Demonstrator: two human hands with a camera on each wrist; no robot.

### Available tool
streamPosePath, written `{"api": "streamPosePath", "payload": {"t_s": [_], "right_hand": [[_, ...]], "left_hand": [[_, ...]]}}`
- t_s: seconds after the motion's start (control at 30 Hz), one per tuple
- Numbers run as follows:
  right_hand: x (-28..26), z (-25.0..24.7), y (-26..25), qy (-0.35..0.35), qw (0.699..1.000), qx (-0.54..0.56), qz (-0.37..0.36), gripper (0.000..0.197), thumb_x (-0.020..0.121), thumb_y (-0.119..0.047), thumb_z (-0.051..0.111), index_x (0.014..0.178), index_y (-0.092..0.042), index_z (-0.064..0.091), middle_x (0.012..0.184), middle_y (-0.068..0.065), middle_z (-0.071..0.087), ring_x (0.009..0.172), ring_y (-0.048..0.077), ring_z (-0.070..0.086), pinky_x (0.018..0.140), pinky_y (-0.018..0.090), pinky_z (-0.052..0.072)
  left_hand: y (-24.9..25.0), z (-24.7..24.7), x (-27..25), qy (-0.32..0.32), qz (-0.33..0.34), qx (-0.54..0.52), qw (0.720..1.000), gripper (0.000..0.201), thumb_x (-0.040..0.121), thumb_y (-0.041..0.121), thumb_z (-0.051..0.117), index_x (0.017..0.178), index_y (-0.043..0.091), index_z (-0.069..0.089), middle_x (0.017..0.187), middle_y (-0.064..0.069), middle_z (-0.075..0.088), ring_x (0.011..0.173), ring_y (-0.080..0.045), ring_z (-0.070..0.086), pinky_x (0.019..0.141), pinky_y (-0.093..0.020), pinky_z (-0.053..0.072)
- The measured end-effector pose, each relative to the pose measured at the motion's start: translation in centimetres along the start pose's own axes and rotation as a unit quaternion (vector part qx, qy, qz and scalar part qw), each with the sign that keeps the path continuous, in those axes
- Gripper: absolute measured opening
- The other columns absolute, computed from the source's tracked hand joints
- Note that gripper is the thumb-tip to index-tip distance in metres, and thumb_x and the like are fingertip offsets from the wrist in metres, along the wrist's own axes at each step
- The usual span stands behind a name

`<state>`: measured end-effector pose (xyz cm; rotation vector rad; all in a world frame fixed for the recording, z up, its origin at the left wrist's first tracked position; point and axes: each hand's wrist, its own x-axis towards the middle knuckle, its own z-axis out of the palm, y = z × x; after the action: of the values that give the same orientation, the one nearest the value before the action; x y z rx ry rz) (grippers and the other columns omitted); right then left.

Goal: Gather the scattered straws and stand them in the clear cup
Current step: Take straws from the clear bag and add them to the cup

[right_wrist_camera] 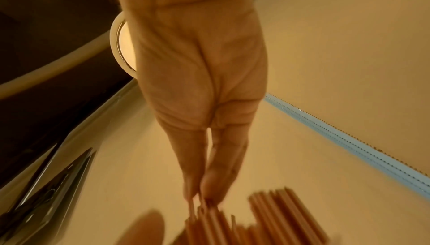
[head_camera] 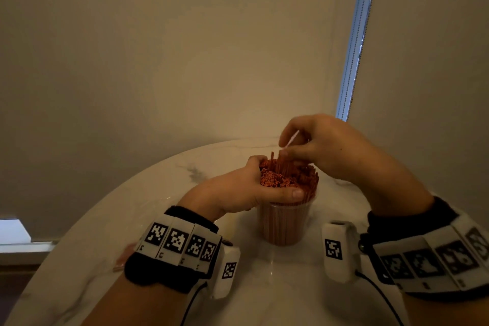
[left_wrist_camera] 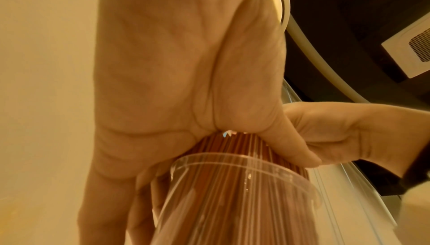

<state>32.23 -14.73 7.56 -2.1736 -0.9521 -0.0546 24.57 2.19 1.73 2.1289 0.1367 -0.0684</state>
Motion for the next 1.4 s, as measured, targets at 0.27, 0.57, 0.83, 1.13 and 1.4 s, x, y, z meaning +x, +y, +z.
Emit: {"api": "streamPosePath", "payload": {"t_s": [0.27,0.57,0.83,1.13,1.4], "right_hand": [[0.4,1.5,0.7,-0.044,0.995,-0.090,0.024,0.004,0.088,-0.033,0.072,0.087,-0.031,0.075,0.085,-0.011,0.071,0.081,0.008,0.067,0.074,0.031,0.057],[0.5,2.3,0.4,-0.048,0.997,-0.059,-0.032,0.011,0.087,-0.030,0.074,0.096,-0.037,0.073,0.081,-0.015,0.071,0.075,-0.001,0.065,0.063,0.018,0.047],[0.4,1.5,0.4,-0.069,0.989,-0.127,0.015,0.009,0.090,-0.038,0.069,0.092,-0.036,0.078,0.090,-0.012,0.072,0.079,0.004,0.064,0.074,0.028,0.056],[0.2,0.4,1.2,-0.104,0.990,-0.088,0.022,0.024,0.097,-0.045,0.057,0.115,-0.038,0.071,0.108,-0.015,0.070,0.098,0.007,0.063,0.088,0.031,0.053],[0.2,1.7,0.2,-0.107,0.988,-0.099,0.039,0.026,0.076,-0.049,0.080,0.098,-0.038,0.071,0.095,-0.017,0.065,0.083,0.004,0.061,0.063,0.021,0.050]], "left_hand": [[0.1,-0.1,-0.2,-0.009,-0.005,0.007,1.000,0.104,0.077,0.054,0.084,0.155,0.024,0.022,0.126,0.010,0.058,0.108,-0.003,0.059,0.058,-0.009,0.047],[0.1,-0.1,-0.4,-0.009,-0.013,0.019,1.000,0.104,0.070,0.063,0.085,0.150,0.031,0.026,0.126,0.011,0.060,0.112,-0.009,0.062,0.093,-0.042,0.057],[0.1,0.0,-0.4,-0.016,-0.021,0.014,1.000,0.119,0.066,0.067,0.084,0.157,0.033,0.016,0.127,0.009,0.059,0.113,-0.010,0.061,0.095,-0.045,0.057],[-0.4,-0.6,-0.2,-0.051,-0.021,-0.027,0.998,0.133,0.063,0.043,0.094,0.160,0.038,0.003,0.133,0.009,0.058,0.122,-0.011,0.058,0.098,-0.036,0.056],[-0.5,-0.7,-0.2,-0.046,-0.020,-0.011,0.999,0.128,0.066,0.034,0.097,0.158,0.038,0.008,0.130,0.007,0.060,0.119,-0.013,0.061,0.096,-0.043,0.059]]}}
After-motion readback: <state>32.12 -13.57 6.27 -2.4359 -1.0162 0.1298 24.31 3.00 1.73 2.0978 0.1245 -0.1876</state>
